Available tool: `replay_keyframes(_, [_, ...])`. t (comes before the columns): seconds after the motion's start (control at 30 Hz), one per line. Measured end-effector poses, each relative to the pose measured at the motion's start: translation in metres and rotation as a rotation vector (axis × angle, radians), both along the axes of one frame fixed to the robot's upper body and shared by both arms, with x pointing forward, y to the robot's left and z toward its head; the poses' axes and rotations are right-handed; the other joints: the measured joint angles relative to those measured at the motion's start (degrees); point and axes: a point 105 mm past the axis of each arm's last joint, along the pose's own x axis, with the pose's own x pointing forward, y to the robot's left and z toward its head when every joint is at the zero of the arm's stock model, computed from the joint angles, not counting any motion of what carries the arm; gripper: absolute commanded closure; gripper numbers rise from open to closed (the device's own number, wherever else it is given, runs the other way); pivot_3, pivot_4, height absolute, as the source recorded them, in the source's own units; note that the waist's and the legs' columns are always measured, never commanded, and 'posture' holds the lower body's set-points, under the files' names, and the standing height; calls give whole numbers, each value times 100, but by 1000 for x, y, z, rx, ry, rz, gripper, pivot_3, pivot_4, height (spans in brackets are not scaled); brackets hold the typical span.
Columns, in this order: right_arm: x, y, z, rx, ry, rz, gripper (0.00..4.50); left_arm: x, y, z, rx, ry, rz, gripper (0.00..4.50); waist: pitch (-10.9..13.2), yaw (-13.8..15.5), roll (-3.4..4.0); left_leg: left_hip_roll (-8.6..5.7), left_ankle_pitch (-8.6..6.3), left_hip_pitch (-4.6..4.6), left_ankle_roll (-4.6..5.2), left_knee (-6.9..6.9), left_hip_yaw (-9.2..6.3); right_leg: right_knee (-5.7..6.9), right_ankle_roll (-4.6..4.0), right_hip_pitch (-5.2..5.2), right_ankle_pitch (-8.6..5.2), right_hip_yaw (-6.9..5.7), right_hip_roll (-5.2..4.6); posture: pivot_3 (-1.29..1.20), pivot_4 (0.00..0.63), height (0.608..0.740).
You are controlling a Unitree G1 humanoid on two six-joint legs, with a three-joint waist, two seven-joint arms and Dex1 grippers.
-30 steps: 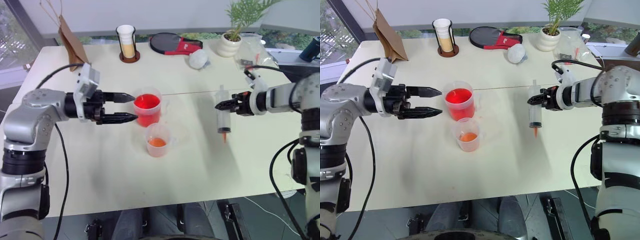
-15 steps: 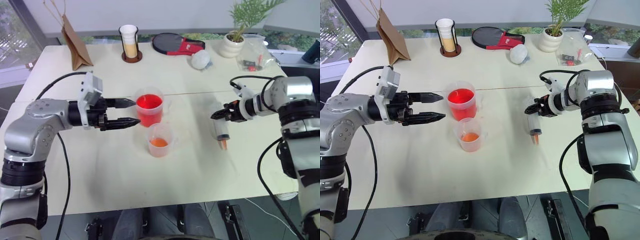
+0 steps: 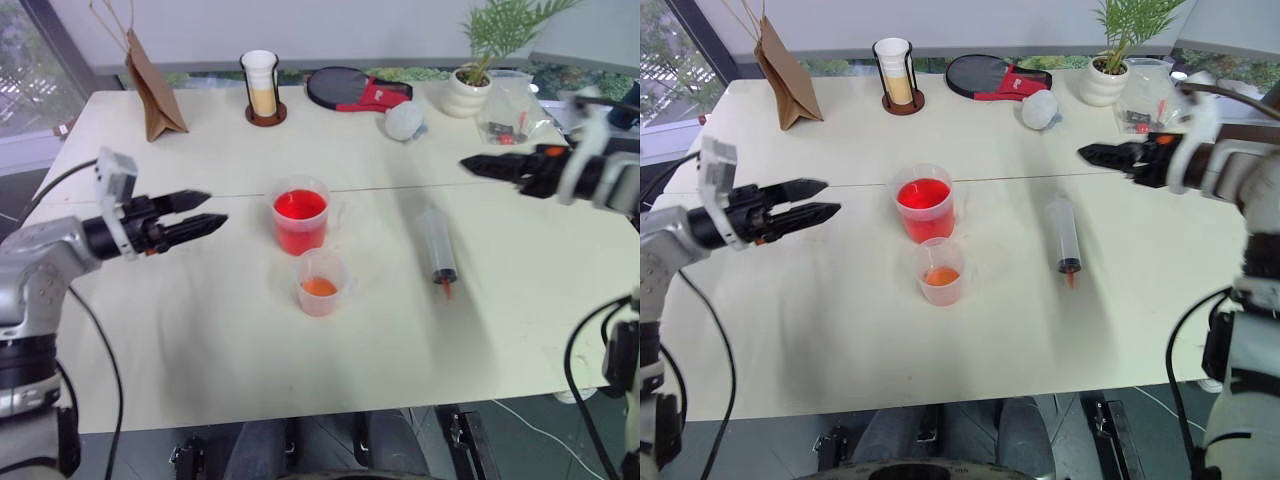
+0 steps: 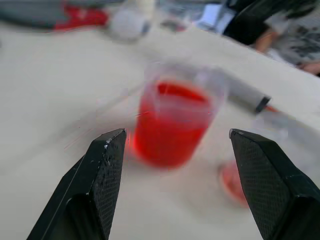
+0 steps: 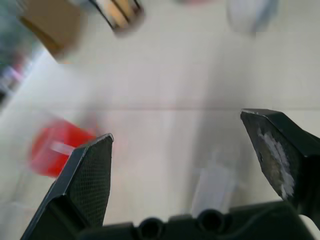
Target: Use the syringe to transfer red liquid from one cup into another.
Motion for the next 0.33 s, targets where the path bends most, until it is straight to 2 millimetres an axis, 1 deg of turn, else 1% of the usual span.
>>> replay_keyframes(0.07, [-11, -16, -31, -38, 26, -49, 52, -7, 9, -20, -4, 73, 51, 1109, -1, 3, -5, -1, 0, 4, 1, 11, 1, -2, 0, 10, 0, 2, -2, 0, 150, 740])
replay_keyframes(0.1, [-17, -19, -49, -37, 27, -66, 52, -11, 11, -28, -2, 96, 74, 1109, -2, 5, -5, -2, 0, 7, 1, 16, 6, -2, 0, 11, 0, 5, -4, 0, 150, 740])
replay_keyframes(0.17, [-23, -17, -71, -14, 31, -75, 52, -15, 11, -39, -6, 121, 93, 1109, 2, -2, 2, -3, -15, 25, 27, 17, 15, -4, 0, 18, 0, 14, -9, 0, 150, 740])
replay_keyframes(0.23, [-23, -16, -78, -8, 24, -105, 52, -18, 13, -47, -10, 138, 116, 1109, 3, -9, 9, 1, -10, 49, 18, 16, 13, 4, -2, 28, 1, 16, -7, 0, 150, 740])
replay_keyframes(0.33, [-24, -20, -85, -23, 17, -155, 52, -17, 14, -52, -28, 145, 145, 1109, 3, -10, 10, 11, -12, 102, 15, 3, 4, -1, -6, 77, -2, 13, -3, 0, 150, 740])
